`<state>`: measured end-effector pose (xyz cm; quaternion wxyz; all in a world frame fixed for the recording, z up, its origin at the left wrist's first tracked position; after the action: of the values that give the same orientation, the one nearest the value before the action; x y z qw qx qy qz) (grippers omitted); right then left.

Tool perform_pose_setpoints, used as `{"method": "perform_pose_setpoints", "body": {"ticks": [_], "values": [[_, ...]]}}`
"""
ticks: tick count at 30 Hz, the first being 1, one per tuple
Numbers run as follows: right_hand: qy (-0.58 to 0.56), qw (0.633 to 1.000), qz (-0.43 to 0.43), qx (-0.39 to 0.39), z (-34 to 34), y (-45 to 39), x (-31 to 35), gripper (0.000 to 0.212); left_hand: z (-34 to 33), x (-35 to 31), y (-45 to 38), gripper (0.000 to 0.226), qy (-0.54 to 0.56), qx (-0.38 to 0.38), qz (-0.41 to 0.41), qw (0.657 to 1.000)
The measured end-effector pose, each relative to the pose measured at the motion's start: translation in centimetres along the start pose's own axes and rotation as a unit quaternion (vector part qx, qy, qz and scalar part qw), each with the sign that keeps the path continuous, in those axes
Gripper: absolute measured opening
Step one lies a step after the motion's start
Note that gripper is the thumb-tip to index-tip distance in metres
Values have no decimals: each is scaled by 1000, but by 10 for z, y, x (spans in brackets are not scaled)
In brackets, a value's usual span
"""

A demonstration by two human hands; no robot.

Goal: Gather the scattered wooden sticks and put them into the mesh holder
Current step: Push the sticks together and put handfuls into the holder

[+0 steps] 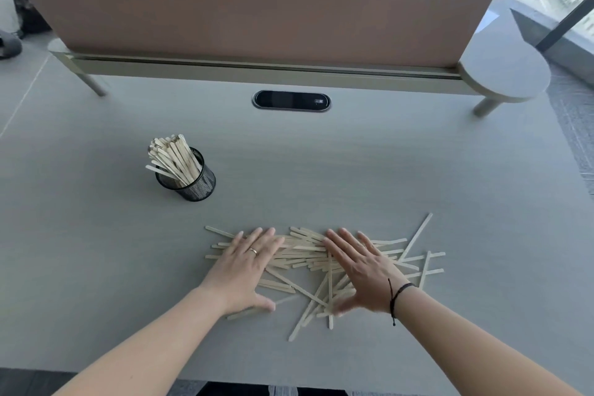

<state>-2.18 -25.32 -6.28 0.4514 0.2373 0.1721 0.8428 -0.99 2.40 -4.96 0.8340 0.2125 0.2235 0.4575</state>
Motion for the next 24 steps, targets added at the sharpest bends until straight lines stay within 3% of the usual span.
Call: {"method": "perform_pose_setpoints", "body": {"ticks": [7, 13, 17, 20, 24], "values": [[-77, 994, -38, -63, 3, -15, 11, 96, 7, 0, -11, 77, 111, -119, 21, 986], [-138, 979, -91, -119, 7, -19, 15, 70, 1, 0, -16, 76, 140, -163, 44, 976], [-133, 970, -149, -136, 7, 4, -1, 88, 2, 3, -10, 108, 97, -84, 60, 990], [-120, 952, -242, -145, -1, 35, -30, 109, 2, 16, 1, 131, 69, -53, 118, 989], [-204, 880, -400, -157, -18, 66, -57, 130, -6, 26, 9, 144, 74, -28, 167, 983]]}}
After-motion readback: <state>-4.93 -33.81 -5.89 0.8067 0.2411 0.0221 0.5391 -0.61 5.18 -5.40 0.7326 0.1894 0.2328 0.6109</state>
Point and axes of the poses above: each hand's wrist, its own y-axis away from the middle knuckle, its own z-axis out of the back of the hand, x = y × z, the point moved 2 cm from there along -y, towards the middle knuckle, and after that the axes turned 6 degrees about x, right-handed, at the moved point
